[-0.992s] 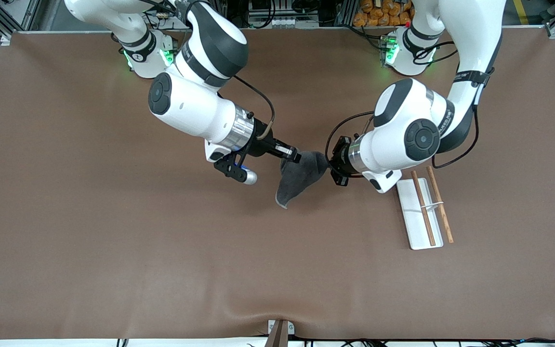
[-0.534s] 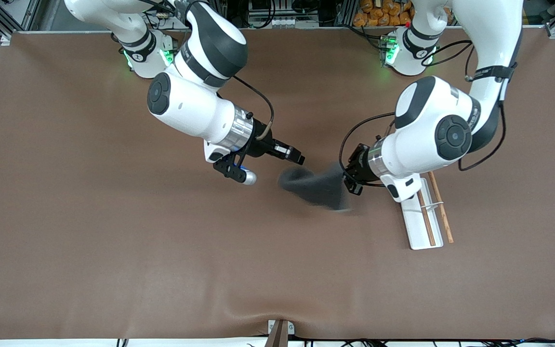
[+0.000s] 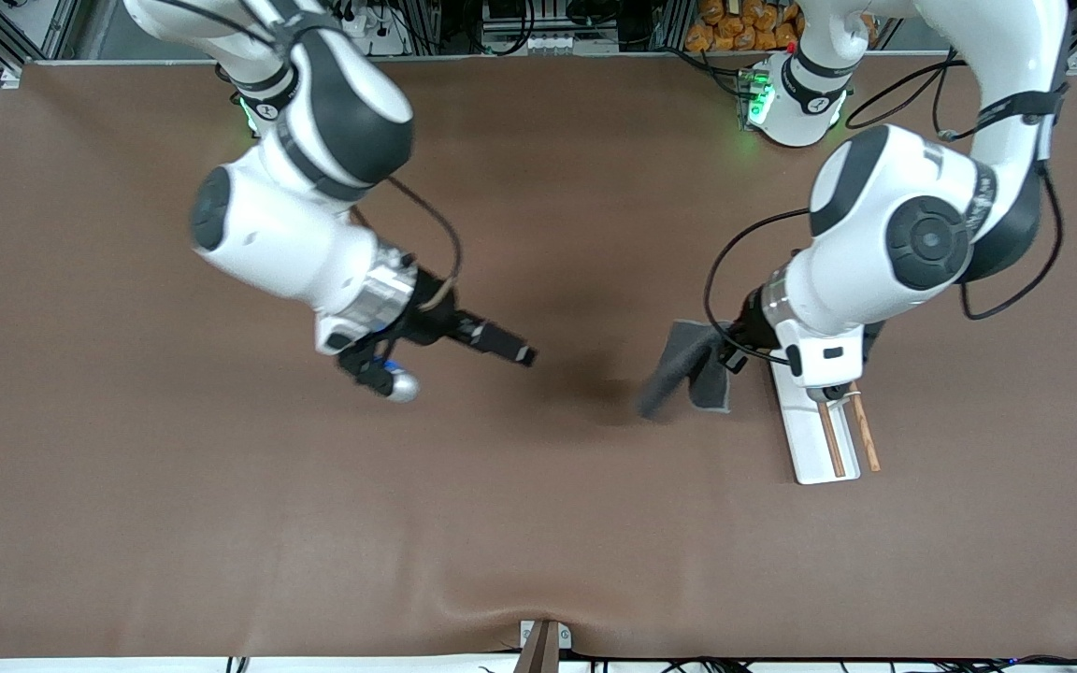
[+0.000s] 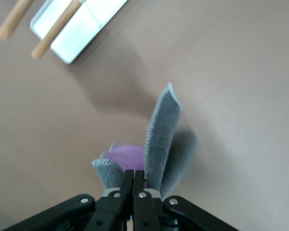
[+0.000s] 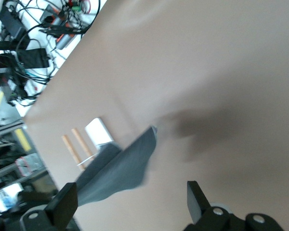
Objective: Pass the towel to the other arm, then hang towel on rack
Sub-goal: 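Open the right gripper and withdraw it while the left gripper holds towel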
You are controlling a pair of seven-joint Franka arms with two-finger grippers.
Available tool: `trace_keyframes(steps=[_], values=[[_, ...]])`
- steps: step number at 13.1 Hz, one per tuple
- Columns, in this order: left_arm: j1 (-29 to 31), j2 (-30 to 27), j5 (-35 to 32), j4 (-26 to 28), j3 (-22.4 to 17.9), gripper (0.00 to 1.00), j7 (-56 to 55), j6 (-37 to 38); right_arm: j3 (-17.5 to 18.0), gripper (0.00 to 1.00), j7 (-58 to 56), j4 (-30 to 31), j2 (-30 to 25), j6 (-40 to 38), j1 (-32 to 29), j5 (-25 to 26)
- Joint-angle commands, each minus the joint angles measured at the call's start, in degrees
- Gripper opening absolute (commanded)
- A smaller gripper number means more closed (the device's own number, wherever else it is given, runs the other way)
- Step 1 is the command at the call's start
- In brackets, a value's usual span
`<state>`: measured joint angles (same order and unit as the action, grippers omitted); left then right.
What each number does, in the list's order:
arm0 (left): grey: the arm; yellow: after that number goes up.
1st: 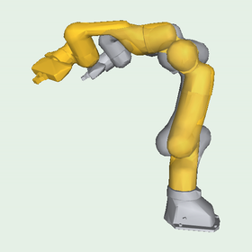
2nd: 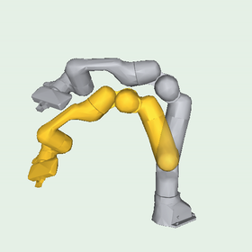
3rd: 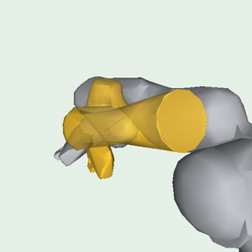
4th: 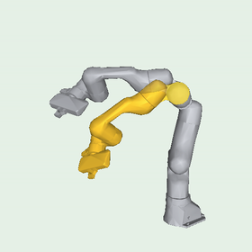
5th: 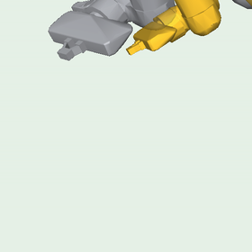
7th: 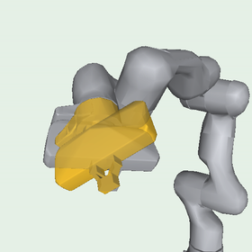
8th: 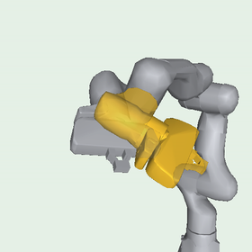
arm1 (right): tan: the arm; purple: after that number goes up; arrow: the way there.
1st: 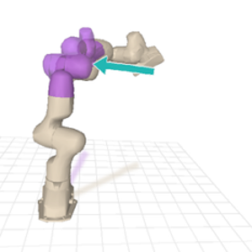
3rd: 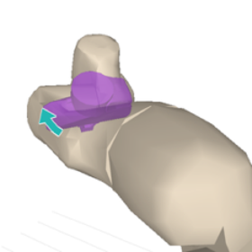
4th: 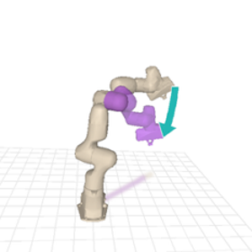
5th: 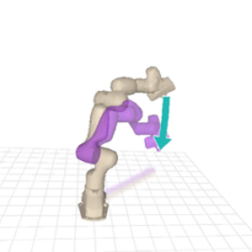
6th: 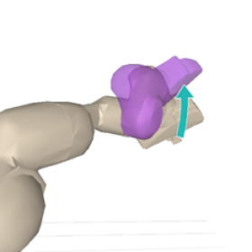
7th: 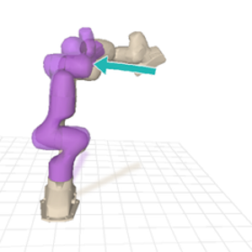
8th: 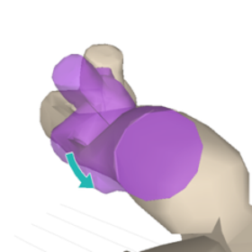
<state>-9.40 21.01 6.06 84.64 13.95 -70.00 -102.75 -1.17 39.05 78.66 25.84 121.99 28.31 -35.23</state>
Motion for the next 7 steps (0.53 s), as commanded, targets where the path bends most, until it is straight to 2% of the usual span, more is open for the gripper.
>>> trace_keyframes(steps=[1, 3, 5, 7], values=[[1.7, -2.6, -1.5, 0.3, 0.1, 0.0, 11.8, 2.2, 0.8, 1.0, -8.4, 0.2, -2.4, -8.7, -5.6, 8.1], [3.3, -3.4, -1.5, 0.4, 0.1, 0.0, 21.5, 2.6, 0.7, 1.0, -13.4, 0.3, -3.2, -13.9, -9.1, 12.8], [4.4, -3.5, -2.3, 0.3, 0.0, 0.0, 29.3, 3.3, 0.7, 1.0, -22.3, 0.3, -4.8, -19.7, -12.9, 20.0], [4.4, -3.8, -6.7, 0.3, 0.2, 0.0, 35.0, 3.3, 0.7, 1.0, -28.7, 0.4, -6.5, -22.9, -15.6, 25.7]])
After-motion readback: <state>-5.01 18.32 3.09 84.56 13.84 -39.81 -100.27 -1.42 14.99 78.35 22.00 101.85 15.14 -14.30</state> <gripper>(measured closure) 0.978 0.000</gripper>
